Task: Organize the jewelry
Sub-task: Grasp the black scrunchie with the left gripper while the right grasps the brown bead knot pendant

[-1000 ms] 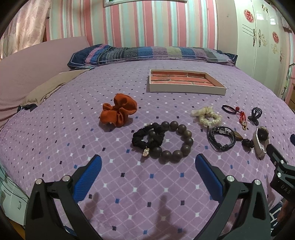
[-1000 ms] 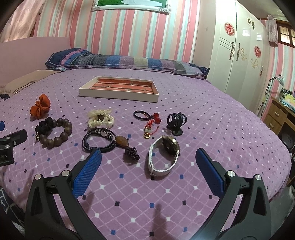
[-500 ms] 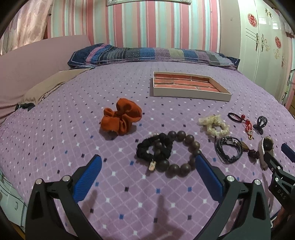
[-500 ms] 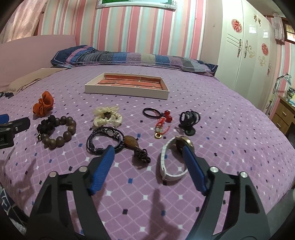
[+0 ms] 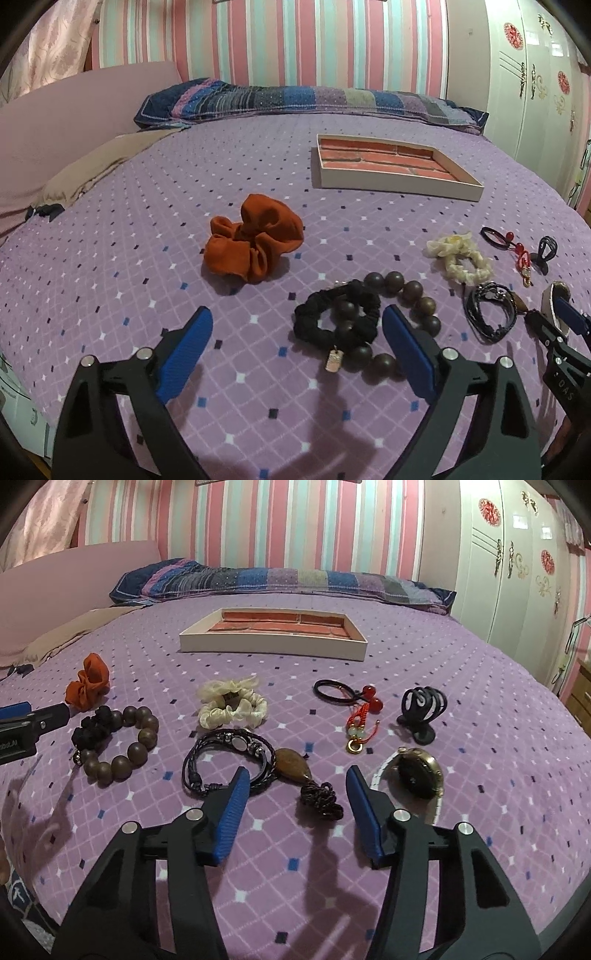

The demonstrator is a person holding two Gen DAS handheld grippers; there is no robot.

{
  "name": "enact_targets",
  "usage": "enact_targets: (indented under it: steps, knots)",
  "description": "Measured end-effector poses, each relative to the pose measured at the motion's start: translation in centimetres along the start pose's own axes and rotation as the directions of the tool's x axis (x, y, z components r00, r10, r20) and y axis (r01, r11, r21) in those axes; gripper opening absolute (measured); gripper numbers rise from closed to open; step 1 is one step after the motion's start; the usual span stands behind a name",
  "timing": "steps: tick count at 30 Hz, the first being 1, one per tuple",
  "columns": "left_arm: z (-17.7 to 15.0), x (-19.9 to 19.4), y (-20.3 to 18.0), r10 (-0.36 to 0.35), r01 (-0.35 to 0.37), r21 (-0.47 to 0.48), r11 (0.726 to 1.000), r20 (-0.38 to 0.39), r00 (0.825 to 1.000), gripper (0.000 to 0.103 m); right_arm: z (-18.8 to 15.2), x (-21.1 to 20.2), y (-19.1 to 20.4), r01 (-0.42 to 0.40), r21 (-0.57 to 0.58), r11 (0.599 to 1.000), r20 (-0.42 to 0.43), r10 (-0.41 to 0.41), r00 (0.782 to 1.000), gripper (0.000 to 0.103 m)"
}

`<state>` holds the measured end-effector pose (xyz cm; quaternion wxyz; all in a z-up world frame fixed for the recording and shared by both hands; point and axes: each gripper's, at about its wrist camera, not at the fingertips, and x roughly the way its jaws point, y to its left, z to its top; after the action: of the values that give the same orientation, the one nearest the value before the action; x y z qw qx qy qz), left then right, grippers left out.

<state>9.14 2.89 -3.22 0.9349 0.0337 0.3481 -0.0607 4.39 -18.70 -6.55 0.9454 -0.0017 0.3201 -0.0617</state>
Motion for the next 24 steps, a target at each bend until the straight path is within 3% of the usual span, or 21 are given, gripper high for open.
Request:
enact_targets:
  steps: [5,8,10,13,24]
  knots:
    - [0.2,1.9,1.1,-0.023,0.023,-0.012,1.0,-0.033,0.999,0.087,-0.3,0.7,-0.2,-0.001,0.012,1.0,-0.026,0.001,1.0,0.053]
    - [0.0,3.1,1.5,-0.039,0.038,-0.014,0.999,-0.069,0.997,0.071,-0.3,0.9,-0.6,0.007,0.022,1.0,-0.034,-0.006,0.999,0.053]
    - [-0.1,4.0,1.8,-0.044,0.043,-0.012,0.999,-0.099,0.994,0.068,-0.4,1.0,-0.9,0.013,0.027,1.0,-0.039,-0.012,0.999,0.052]
    - [-0.4,5.0,2.0,-0.056,0.056,-0.002,0.998,-0.131,0.99,0.068,-0.6,1.4,-1.1,0.011,0.037,0.999,-0.053,-0.009,0.999,0.052]
    - [-0.1,6.7,3.0,-0.1,0.1,-0.011,0.995,-0.133,0.986,0.068,-0.9,1.9,-1.6,-0.009,0.058,0.998,-0.065,0.013,0.998,0.043]
